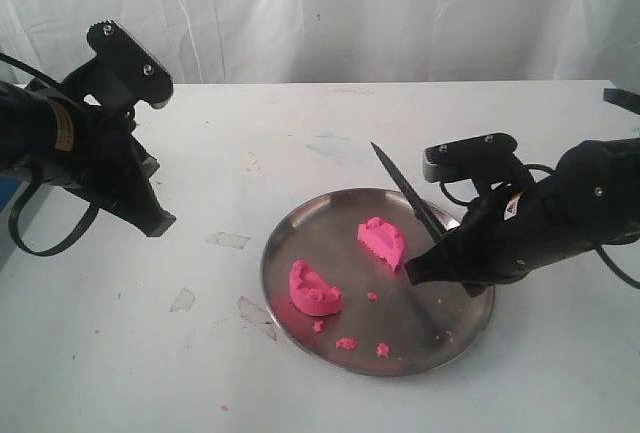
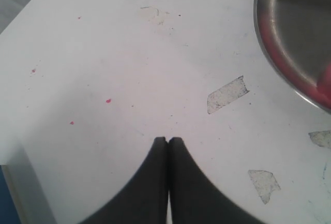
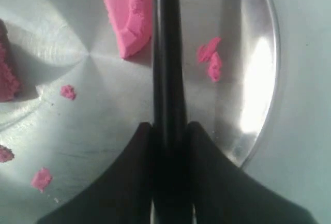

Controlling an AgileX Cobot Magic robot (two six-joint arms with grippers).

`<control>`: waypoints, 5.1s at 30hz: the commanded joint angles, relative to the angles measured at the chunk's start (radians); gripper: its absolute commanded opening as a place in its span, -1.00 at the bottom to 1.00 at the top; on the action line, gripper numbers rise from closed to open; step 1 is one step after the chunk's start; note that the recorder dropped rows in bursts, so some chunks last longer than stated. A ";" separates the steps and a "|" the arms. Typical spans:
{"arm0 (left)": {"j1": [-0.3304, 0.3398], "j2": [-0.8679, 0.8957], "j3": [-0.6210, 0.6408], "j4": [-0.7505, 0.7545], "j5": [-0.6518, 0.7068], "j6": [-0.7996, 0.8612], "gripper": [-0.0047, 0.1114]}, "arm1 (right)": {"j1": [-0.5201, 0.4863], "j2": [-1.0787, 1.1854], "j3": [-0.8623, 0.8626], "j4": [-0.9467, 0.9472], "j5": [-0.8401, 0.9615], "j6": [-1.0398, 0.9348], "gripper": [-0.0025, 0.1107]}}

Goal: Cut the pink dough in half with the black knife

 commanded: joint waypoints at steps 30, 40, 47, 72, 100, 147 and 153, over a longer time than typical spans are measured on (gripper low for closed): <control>0.000 -0.007 0.008 -0.008 -0.001 -0.006 -0.92 | -0.008 0.161 0.003 -0.005 -0.041 0.006 -0.95; 0.000 -0.007 0.008 -0.011 -0.001 -0.006 -0.92 | -0.008 0.161 0.003 0.035 -0.042 0.006 -0.57; 0.000 -0.007 0.008 -0.011 -0.001 -0.006 -0.92 | -0.008 0.161 0.003 0.058 -0.044 0.006 -0.40; 0.000 -0.007 0.008 -0.013 0.003 -0.010 -0.92 | -0.012 0.102 0.001 0.081 -0.044 0.006 -0.10; 0.000 -0.007 0.008 -0.013 0.038 -0.004 -0.92 | -0.478 -0.497 0.067 -0.038 -0.048 0.084 -0.96; 0.000 -0.007 0.008 -0.013 0.047 -0.005 -0.92 | -0.448 -1.450 0.456 -0.232 -0.030 0.056 -0.96; 0.000 -0.007 0.008 -0.013 0.047 -0.005 -0.92 | -0.405 -1.586 0.631 -0.233 -0.046 0.219 -0.96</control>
